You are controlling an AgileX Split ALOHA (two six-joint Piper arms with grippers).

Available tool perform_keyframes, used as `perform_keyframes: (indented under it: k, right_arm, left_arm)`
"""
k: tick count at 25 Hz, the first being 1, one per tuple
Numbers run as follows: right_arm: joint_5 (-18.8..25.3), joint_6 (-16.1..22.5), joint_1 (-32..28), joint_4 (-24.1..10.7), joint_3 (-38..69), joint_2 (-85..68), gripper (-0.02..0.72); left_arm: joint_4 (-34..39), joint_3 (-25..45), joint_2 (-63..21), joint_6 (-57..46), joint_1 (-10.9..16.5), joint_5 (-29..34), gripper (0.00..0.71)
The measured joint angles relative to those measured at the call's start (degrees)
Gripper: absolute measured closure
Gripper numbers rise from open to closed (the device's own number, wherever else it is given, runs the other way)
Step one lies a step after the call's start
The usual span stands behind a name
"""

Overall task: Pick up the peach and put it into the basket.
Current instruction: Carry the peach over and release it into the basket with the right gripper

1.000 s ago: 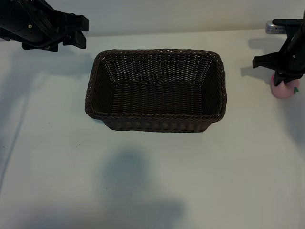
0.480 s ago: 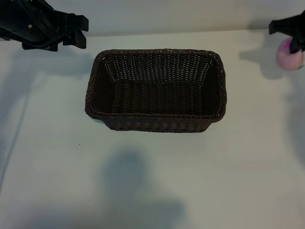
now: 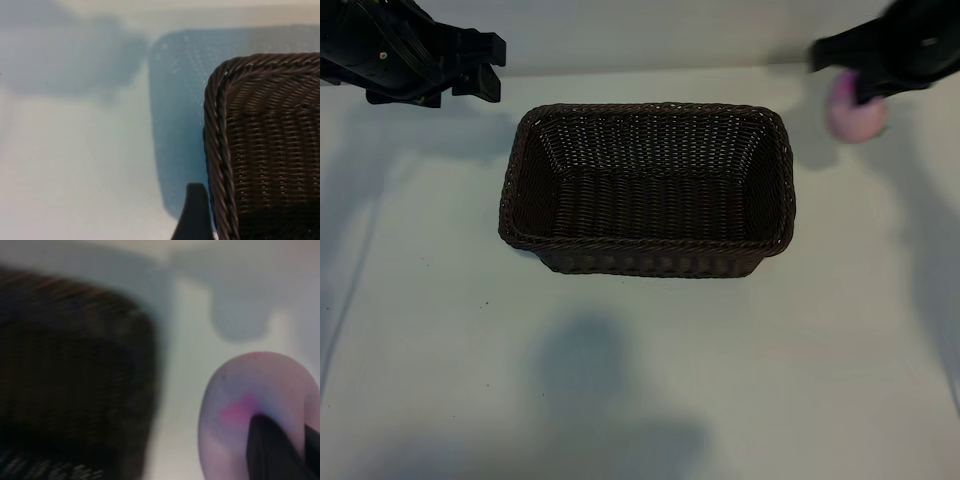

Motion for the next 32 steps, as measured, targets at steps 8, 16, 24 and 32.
perform_keyframes:
  k: [8,16,24,32]
  right_arm:
    - [-5.5,0.7,12.5,0.4,0.0,0.0,0.664]
    - [-8.2,0.7,14.7,0.4,0.0,3.1,0.664]
    - [-8.2,0.0,14.7,0.4,0.0,12.9,0.639]
    - [-7.3,-0.6,14.7,0.9,0.0,12.6,0.317]
  left_arm:
    - [0.0,0.0,0.0,0.1,0.0,0.0,0.138]
    - [0.0,0.0,0.0,0.1,0.0,0.0,0.138]
    - [0.0,0.0,0.0,0.1,0.0,0.0,0.138]
    - [0.0,0.0,0.0,0.1,0.0,0.0,0.138]
